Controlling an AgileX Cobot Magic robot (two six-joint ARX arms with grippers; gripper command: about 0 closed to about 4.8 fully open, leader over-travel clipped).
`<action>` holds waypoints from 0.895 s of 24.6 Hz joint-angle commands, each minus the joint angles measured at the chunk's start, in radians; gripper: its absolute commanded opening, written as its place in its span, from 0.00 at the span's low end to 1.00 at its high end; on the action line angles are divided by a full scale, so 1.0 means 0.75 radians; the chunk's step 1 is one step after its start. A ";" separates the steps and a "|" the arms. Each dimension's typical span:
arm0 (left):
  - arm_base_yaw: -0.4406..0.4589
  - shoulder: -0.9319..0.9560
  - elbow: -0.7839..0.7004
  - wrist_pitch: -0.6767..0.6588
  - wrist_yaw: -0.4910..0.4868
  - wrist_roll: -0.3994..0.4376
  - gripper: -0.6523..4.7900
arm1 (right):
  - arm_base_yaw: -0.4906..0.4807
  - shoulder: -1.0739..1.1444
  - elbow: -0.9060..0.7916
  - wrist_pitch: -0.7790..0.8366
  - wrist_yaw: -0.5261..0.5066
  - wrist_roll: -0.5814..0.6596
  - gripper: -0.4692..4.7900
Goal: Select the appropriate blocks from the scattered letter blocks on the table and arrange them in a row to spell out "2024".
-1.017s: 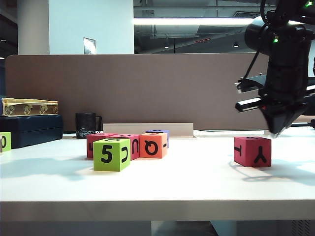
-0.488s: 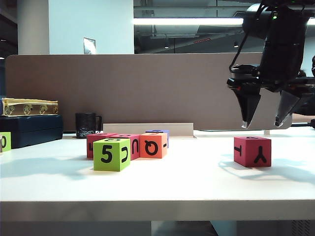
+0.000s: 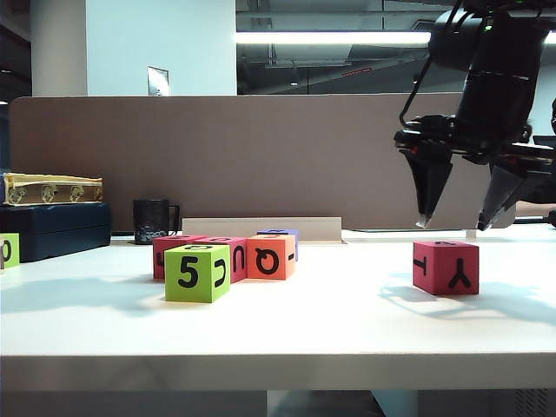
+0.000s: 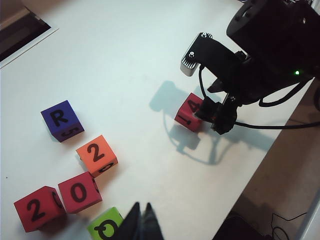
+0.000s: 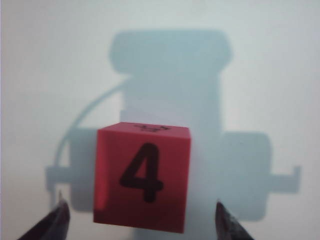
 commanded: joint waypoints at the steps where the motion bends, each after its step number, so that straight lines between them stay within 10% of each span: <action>1: -0.003 -0.009 0.005 0.017 0.002 0.001 0.11 | 0.002 0.001 0.005 0.019 -0.054 0.018 0.79; 16: -0.003 -0.011 0.006 0.015 0.001 0.000 0.11 | 0.003 0.128 0.006 0.049 -0.077 0.019 0.79; 22: -0.003 -0.012 0.006 0.015 0.001 0.000 0.11 | 0.003 0.160 0.006 0.064 -0.077 0.018 0.58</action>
